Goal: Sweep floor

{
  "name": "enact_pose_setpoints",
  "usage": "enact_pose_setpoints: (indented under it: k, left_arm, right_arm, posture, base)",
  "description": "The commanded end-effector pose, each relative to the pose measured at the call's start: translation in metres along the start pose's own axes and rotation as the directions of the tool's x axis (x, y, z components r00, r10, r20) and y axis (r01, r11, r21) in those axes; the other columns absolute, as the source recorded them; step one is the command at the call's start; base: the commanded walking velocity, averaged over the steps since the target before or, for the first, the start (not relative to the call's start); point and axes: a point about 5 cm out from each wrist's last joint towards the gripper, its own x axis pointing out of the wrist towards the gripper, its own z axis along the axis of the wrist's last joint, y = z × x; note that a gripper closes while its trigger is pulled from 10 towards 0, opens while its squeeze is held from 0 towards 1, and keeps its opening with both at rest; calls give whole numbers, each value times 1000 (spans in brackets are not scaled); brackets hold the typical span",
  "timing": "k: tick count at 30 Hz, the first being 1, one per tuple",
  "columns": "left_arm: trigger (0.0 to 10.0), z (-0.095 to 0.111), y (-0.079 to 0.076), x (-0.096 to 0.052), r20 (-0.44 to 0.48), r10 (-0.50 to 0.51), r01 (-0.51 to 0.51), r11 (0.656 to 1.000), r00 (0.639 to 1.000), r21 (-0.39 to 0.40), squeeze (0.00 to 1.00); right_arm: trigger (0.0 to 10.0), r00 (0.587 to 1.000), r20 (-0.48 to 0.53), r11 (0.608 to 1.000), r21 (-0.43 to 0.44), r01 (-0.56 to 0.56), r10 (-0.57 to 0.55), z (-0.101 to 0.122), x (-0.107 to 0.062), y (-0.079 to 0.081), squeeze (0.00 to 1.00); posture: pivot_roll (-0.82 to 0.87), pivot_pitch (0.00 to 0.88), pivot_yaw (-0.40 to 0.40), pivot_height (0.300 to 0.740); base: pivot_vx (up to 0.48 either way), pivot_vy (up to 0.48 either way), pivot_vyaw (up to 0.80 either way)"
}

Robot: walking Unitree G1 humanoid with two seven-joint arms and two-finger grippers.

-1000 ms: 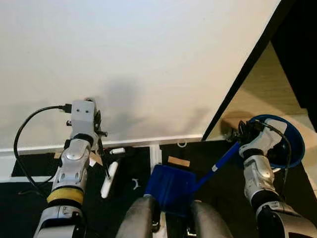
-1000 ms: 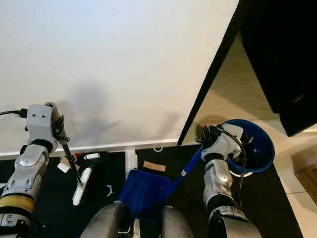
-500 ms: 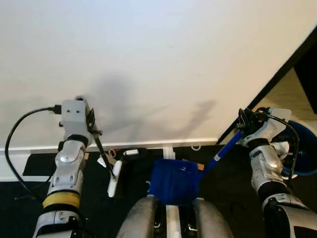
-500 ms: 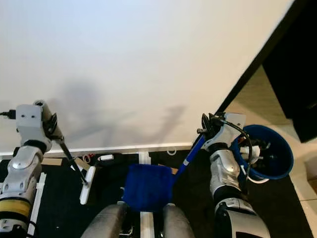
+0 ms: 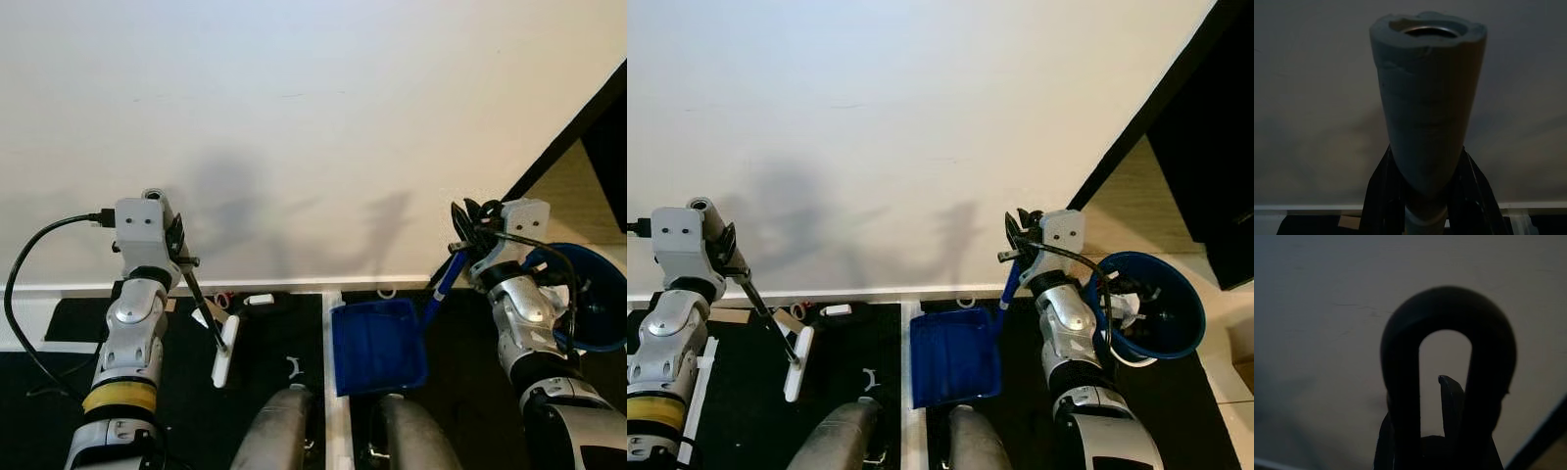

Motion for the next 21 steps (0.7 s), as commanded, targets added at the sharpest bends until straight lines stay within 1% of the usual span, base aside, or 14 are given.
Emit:
enact_pose_setpoints:
  k: [1,3,6,7,8,9,10,11,14,16,18,19,20,21]
  left_arm:
    - [10000,2,6,1,4,43,-43,998,999,48,0]
    - [10000,3,6,1,6,52,-53,997,999,48,0]
    - [10000,3,11,1,5,117,-117,993,993,30,0]
    - [10000,3,11,1,5,117,-117,993,993,30,0]
    - [10000,3,14,1,5,152,-152,988,988,11,0]
    - [10000,3,14,1,5,152,-152,988,988,11,0]
    - [10000,5,17,0,14,191,-190,982,982,-19,0]
    - [10000,9,19,0,35,202,-201,979,979,-23,0]
    - [10000,12,21,-1,55,209,-208,978,976,-23,0]
    - [10000,19,28,-1,81,221,-220,975,972,-17,0]
    - [10000,26,39,-2,94,226,-228,974,970,13,0]
    - [10000,26,39,-2,94,226,-228,974,970,13,0]
    - [10000,28,44,-2,99,227,-231,972,969,34,0]
    - [10000,28,44,-2,99,227,-231,972,969,34,0]
  right_arm:
    - [10000,1000,0,1000,17,22,-22,0,1,-2,0]
    - [10000,1000,0,999,22,27,-27,0,2,-2,0]
    - [10000,999,15,998,46,35,-35,3,5,-3,0]
    - [10000,999,15,998,46,35,-35,3,5,-3,0]
    - [10000,999,25,998,55,31,-33,5,7,-3,0]
    - [10000,999,25,998,55,31,-33,5,7,-3,0]
    - [10000,999,40,997,69,32,-34,9,11,-5,0]
    - [10000,998,48,997,76,33,-37,11,13,-5,0]
    - [10000,998,56,996,81,34,-39,14,15,-6,0]
    - [10000,997,69,995,94,36,-43,17,20,-5,0]
    - [10000,996,74,993,109,32,-40,20,25,-2,0]
    - [10000,996,74,993,109,32,-40,20,25,-2,0]
    - [10000,997,76,993,119,26,-35,21,27,0,0]
    - [10000,997,76,993,119,26,-35,21,27,0,0]
  posture:
    - [138,157,-36,740]
    - [138,157,-36,740]
    - [138,177,-62,740]
    - [138,177,-62,740]
    - [141,187,-68,740]
    - [141,187,-68,740]
    - [149,206,-76,740]
    - [156,216,-78,740]
    - [163,227,-79,740]
    - [174,250,-80,740]
    - [182,285,-81,740]
    - [182,285,-81,740]
    - [185,292,-81,740]
    - [185,292,-81,740]
  base:
    - [0,-480,0]
    - [0,-480,0]
    - [0,-480,0]
    - [0,-480,0]
    - [0,0,0]
    - [0,0,0]
    - [0,0,0]
    - [0,0,0]
    - [0,0,0]
    - [0,0,0]
    - [0,0,0]
    - [0,0,0]
    - [0,0,0]
    - [0,0,0]
